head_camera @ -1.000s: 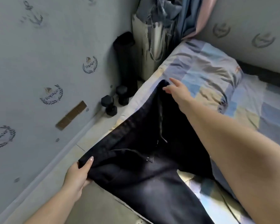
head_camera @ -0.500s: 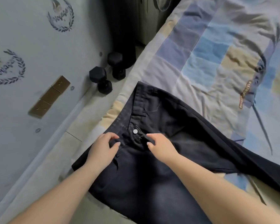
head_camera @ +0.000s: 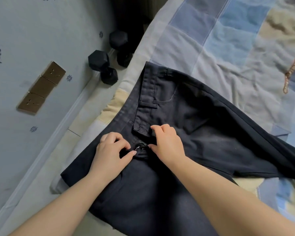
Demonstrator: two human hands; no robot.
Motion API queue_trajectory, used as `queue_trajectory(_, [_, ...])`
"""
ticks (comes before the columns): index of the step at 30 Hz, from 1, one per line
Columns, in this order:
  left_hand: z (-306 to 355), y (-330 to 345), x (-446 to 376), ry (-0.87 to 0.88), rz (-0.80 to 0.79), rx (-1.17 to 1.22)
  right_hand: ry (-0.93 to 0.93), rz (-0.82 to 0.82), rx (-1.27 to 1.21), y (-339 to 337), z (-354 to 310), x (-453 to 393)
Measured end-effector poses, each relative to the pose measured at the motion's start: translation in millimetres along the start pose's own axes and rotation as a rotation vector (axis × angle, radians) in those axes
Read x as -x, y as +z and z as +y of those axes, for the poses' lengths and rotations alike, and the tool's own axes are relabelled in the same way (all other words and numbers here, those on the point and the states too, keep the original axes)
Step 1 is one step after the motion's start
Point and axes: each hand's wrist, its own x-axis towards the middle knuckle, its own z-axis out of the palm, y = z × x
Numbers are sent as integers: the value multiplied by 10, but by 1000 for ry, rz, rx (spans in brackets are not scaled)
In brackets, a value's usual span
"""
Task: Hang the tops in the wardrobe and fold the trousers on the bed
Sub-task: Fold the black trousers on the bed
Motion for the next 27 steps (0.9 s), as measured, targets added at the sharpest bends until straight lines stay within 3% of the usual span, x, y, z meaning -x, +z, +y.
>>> queue_trajectory(3, [-11,35,4,-39,37,30,-28,41,52,-17,31,-113])
queue_trajectory(5, [9,45,-77,-109,61,77,-8,64,-60,-107,97,-195])
queue_trajectory(10, [58,-7,-474,-394,154,164,268,371,-863,-365,196,-67])
queue_trajectory(12, [111,-18,-632,-437,151,164,257,415,-983,-412,165,50])
queue_trajectory(14, [162,-9,-759,-483,118,158,126,254,-892,-420,128,156])
queue_trajectory(17, [203,11,-877,-568,180,260,-24,-281,-747,-317,101,303])
queue_trajectory(18, [226,0,-898,-591,240,296,7,-350,-771,-303,136,353])
queue_trajectory(22, [370,-55,-870,-484,330,267,234,-117,-1132,-382,453,681])
queue_trajectory(27, [1058,196,-735,-221,170,112,512,65,-1351,-535,1141,1450])
